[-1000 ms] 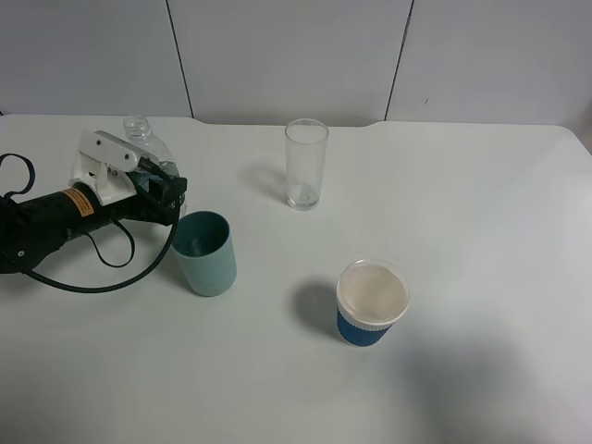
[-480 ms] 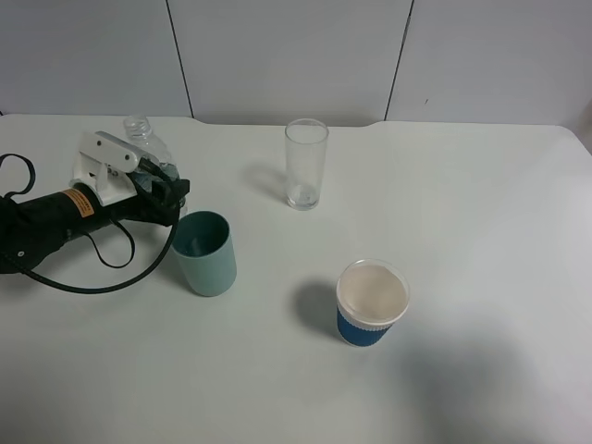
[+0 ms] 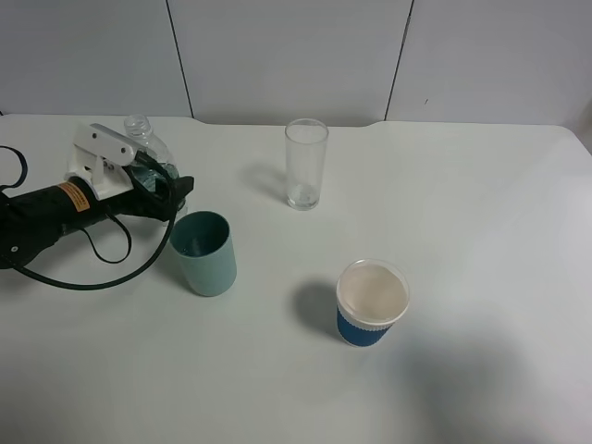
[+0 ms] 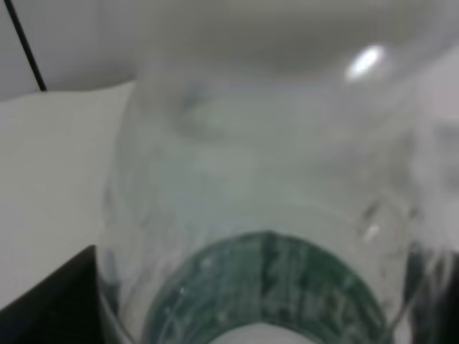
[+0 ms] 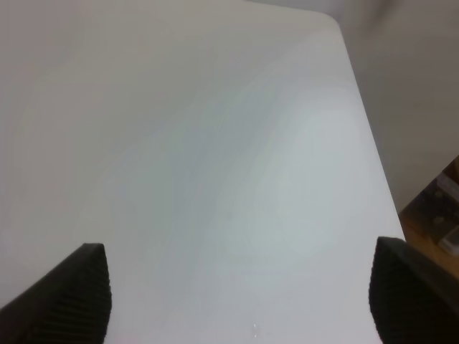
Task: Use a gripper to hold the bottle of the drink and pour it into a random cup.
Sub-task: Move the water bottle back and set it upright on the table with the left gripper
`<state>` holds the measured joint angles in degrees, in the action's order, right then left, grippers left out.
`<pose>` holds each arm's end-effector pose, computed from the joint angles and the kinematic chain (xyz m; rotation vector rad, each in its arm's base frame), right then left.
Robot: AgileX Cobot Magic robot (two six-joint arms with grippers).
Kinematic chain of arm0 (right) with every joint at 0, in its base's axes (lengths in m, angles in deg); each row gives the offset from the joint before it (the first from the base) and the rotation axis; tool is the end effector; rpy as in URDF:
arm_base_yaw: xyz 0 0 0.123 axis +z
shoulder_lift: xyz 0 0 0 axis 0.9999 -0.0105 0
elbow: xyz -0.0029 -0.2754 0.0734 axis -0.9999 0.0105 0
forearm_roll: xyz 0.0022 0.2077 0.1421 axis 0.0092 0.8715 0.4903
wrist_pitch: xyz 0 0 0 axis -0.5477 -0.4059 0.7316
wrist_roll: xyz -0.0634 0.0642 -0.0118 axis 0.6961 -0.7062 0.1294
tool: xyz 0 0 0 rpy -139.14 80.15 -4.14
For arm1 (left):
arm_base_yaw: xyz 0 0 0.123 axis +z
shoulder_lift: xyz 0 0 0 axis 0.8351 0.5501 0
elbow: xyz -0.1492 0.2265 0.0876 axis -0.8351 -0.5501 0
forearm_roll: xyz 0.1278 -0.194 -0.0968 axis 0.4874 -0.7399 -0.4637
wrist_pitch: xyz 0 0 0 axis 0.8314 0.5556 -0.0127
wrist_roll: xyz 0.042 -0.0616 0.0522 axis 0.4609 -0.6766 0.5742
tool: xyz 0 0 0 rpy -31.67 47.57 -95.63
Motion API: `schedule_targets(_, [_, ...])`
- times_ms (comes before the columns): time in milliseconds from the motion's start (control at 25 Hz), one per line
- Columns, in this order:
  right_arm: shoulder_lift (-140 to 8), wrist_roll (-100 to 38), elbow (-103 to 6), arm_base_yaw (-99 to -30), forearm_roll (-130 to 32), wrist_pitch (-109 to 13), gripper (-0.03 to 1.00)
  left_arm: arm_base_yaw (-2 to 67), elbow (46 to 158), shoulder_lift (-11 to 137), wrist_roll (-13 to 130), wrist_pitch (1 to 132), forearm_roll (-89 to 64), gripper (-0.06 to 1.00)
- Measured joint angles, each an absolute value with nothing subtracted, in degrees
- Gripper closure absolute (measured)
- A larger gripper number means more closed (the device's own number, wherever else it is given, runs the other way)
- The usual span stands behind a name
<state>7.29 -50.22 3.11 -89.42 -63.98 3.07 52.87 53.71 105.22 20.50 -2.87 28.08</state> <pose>-0.0046 -0.0094 0.2776 -0.0625 2.0309 -0.1861 0.3008 -0.0577 0.0964 0.4792 1.7783 -0.3488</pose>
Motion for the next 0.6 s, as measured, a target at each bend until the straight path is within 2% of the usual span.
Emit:
schedule_targets(360, [7.3, -50.2, 3.1, -89.4, -64.0, 3.1, 0.23, 52.9, 51.7, 95.9, 14.4, 5.1, 22.9, 0.15])
schedule_targets(600, [7.3, -50.2, 3.1, -89.4, -64.0, 3.1, 0.23, 52.9, 51.6, 88.4, 12.6, 14.8, 22.8, 0.15])
